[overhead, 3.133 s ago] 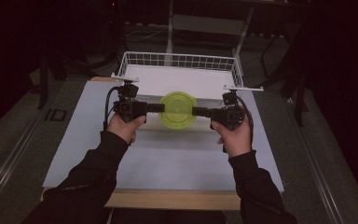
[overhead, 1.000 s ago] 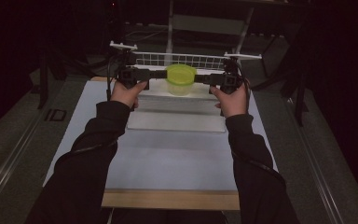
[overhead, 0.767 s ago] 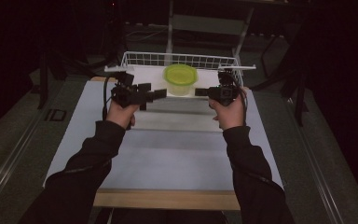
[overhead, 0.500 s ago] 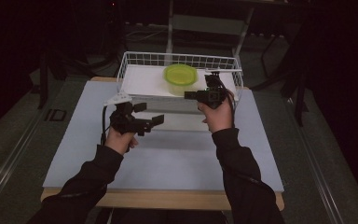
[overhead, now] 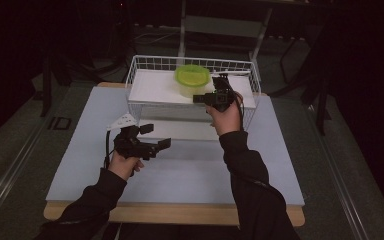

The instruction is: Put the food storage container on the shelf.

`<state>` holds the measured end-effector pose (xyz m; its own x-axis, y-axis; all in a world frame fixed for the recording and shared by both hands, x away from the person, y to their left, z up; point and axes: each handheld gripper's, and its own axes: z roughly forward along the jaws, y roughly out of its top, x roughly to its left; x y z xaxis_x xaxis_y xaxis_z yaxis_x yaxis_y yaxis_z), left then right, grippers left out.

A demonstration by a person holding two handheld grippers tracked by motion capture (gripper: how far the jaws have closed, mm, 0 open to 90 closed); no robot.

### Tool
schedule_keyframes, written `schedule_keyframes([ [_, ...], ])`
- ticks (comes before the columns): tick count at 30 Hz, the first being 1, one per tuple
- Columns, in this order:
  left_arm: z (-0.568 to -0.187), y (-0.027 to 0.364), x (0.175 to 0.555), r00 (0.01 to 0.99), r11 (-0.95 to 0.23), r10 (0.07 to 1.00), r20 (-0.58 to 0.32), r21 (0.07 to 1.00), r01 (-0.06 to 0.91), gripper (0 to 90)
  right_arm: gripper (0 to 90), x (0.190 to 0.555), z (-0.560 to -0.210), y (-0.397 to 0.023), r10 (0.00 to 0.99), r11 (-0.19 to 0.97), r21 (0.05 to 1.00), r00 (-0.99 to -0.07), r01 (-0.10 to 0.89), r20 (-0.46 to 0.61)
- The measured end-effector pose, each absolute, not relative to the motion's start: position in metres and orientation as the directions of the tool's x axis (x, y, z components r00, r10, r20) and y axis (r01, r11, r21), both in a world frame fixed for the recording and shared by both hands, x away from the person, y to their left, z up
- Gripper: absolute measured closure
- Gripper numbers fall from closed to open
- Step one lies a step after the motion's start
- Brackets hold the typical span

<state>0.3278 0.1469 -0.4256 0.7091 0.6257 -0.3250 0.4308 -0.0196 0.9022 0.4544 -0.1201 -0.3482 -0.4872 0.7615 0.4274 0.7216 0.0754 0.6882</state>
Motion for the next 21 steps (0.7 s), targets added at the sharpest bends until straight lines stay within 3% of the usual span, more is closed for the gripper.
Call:
schedule_keyframes([
  [6,-0.429,0.146,0.322,0.725,-0.043,0.621,-0.298,0.911,0.411,3.8,80.9,0.444,-0.346,-0.122,0.744,0.079,0.708,-0.514,0.702,0.426],
  [10,-0.428,0.147,0.317,0.74,-0.059,0.615,-0.272,0.92,0.387,3.8,69.9,0.428,-0.342,-0.122,0.728,0.127,0.739,-0.567,0.662,0.384],
  [11,-0.428,0.147,0.315,0.749,-0.071,0.611,-0.257,0.924,0.376,3.8,66.0,0.425,-0.342,-0.122,0.727,0.138,0.745,-0.578,0.653,0.372],
  [13,-0.427,0.148,0.311,0.757,-0.083,0.608,-0.242,0.928,0.363,3.8,47.5,0.413,-0.343,-0.122,0.712,0.181,0.774,-0.624,0.607,0.323],
  [14,-0.427,0.149,0.31,0.761,-0.076,0.601,-0.247,0.929,0.362,3.8,42.8,0.41,-0.344,-0.122,0.707,0.194,0.785,-0.639,0.588,0.304],
  [21,-0.43,0.15,0.298,0.792,-0.098,0.57,-0.219,0.939,0.33,3.8,21.3,0.384,-0.357,-0.128,0.653,0.245,0.828,-0.717,0.505,0.244],
])
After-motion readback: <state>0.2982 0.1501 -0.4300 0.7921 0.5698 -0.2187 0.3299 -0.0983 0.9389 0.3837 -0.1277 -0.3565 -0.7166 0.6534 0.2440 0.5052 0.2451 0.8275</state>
